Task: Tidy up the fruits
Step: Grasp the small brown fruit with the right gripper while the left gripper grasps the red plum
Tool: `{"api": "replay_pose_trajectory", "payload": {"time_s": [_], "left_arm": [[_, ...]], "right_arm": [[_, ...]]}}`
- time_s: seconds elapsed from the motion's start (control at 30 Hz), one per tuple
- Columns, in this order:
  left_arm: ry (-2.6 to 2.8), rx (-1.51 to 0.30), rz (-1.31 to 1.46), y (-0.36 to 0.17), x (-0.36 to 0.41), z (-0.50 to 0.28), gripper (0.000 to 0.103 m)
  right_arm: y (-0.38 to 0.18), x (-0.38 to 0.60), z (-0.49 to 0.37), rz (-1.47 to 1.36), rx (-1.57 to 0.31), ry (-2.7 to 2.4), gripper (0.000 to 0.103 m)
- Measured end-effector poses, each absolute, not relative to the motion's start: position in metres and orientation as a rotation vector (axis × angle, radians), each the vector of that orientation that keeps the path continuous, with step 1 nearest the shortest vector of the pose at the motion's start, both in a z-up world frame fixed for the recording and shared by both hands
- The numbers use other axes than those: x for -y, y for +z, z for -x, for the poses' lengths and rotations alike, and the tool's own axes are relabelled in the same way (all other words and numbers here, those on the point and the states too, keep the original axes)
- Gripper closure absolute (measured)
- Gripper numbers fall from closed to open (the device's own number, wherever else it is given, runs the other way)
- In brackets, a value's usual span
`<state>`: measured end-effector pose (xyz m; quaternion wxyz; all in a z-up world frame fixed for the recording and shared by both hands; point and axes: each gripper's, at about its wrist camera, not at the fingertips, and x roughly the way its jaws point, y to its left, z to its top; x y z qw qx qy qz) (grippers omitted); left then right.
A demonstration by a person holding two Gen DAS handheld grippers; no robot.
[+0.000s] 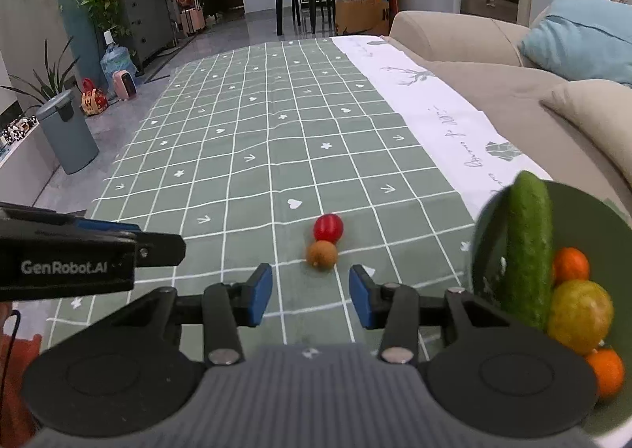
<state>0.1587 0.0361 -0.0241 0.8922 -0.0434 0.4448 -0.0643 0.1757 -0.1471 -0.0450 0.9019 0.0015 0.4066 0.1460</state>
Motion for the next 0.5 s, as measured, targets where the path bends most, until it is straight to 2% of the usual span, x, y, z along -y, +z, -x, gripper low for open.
{"api": "replay_pose_trajectory", "payload": {"time_s": [0.1, 0.5], "left_arm": [[-0.132, -0.934, 0.090, -0.032, -0.038, -0.167, 0.056], [-0.149, -0.983, 0.106, -0.058, -0.042, -0.185, 0.056]], "right_arm": [[-0.055, 0.143, -0.190, 0.009, -0.849, 0.302, 0.071], [-0.085, 0.137, -0.228, 0.017, -0.896, 0.308, 0.073]]}}
